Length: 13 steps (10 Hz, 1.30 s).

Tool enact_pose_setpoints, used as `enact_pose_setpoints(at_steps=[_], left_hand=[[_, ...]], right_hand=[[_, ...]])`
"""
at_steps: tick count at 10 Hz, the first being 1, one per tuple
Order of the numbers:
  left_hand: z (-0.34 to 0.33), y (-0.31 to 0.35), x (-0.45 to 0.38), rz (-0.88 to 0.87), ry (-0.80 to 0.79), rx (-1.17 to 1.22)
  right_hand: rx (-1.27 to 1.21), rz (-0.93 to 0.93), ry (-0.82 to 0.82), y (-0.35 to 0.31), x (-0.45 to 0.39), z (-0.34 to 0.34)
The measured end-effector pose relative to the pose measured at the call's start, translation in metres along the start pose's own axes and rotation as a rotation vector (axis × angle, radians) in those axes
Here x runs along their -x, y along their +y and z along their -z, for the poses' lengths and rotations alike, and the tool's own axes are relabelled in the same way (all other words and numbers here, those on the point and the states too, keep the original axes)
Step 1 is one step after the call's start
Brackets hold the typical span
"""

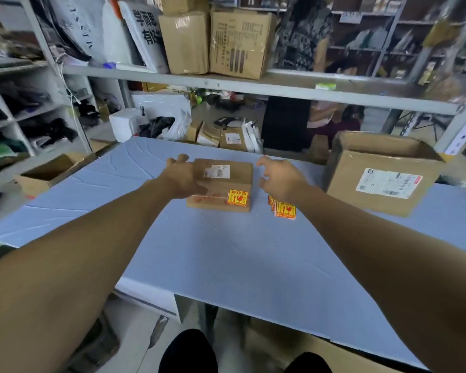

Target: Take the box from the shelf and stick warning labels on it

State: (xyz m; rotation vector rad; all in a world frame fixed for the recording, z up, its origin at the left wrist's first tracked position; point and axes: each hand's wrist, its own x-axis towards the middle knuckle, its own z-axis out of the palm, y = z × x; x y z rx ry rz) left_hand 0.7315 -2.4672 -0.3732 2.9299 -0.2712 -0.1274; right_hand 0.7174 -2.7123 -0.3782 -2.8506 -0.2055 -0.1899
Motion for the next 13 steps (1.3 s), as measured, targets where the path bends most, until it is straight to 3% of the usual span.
enact_pose_setpoints(at_steps=[2, 3, 4, 6, 8, 9, 10, 12, 13], left_hand=[[-0.037, -0.033, -0.019, -0.041, -0.038, 0.316], [-0.049, -0.032, -0.023, -0.081, 0.068, 0.436], [-0.055, -0.030, -0.011, -0.083, 0.125, 0.450], [-0.055, 0.000, 0.034, -0.108, 0.176, 0.434], [-0.063, 0.063, 0.081, -0.255, 0.129, 0.443], [-0.088, 0.089, 0.102, -0.287, 0.042, 0.493], [-0.107, 0.106, 0.116, -0.292, 0.057, 0.520], [-0.083, 0.117, 0.129, -0.286, -0.061, 0.300], [-0.057, 0.119, 0.142, -0.249, 0.015, 0.201]], right_hand=[[-0.232, -0.071, -0.237, -0.011, -0.012, -0.041], [-0.359, -0.133, -0.145, -0.012, -0.011, -0.064], [-0.401, -0.155, -0.019, -0.012, -0.001, -0.066], [-0.384, -0.169, 0.060, -0.003, 0.048, -0.035], [-0.382, -0.287, 0.150, 0.029, 0.146, -0.011], [-0.366, -0.368, 0.152, 0.045, 0.197, -0.011], [-0.339, -0.410, 0.130, 0.050, 0.224, -0.011], [-0.189, -0.442, 0.035, 0.030, 0.221, 0.002], [-0.228, -0.431, 0.164, 0.008, 0.213, 0.029]])
